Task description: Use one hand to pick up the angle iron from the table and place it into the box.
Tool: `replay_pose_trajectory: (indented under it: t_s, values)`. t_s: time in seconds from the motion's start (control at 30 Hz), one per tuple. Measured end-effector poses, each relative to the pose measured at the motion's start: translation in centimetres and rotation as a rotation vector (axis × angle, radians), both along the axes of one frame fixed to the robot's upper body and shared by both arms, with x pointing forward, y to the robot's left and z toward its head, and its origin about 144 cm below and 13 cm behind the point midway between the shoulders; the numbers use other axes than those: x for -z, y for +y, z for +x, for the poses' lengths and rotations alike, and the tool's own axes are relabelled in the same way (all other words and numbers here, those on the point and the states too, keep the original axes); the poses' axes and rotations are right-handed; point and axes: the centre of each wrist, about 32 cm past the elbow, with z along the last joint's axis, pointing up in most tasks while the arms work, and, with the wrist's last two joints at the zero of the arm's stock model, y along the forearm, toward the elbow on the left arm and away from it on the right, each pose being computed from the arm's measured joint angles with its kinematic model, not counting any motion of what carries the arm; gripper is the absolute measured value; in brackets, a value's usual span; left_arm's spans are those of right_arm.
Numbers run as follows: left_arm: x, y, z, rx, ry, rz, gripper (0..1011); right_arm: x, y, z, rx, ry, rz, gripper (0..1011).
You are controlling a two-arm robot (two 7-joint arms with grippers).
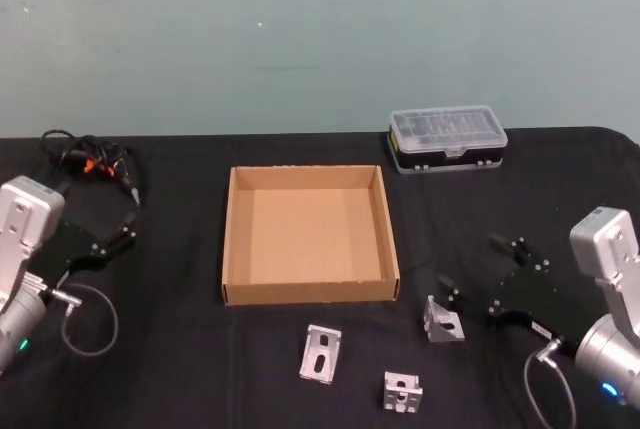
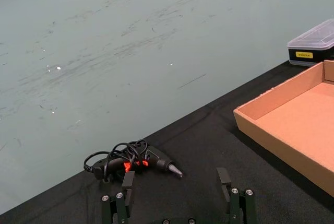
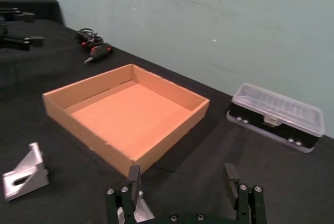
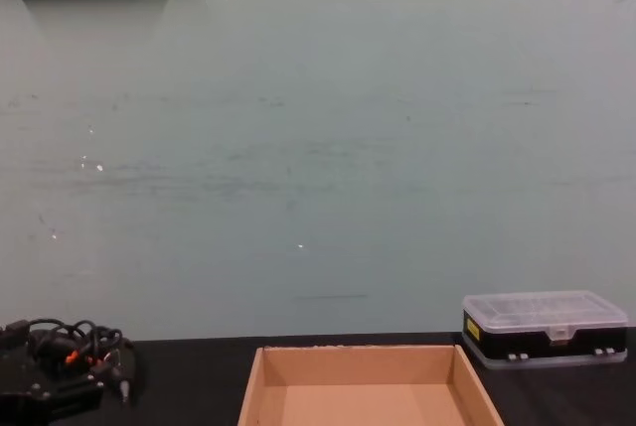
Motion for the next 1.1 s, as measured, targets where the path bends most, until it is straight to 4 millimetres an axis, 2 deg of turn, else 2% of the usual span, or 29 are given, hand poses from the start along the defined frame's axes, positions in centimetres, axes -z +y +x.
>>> replay_pose_trajectory:
  t_s: [0.47,1.1]
  values:
    - [0.0,0.0,0.0,0.0,0.0,0.0,1000,0.3,1.4,-1.4,-0.028,0.049,0.007,1004]
    - [0.0,0.0,0.0,0.0,0.0,0.0,1000,0.9,2.4,-1.7,-0.03,0.142,-0.004,1004]
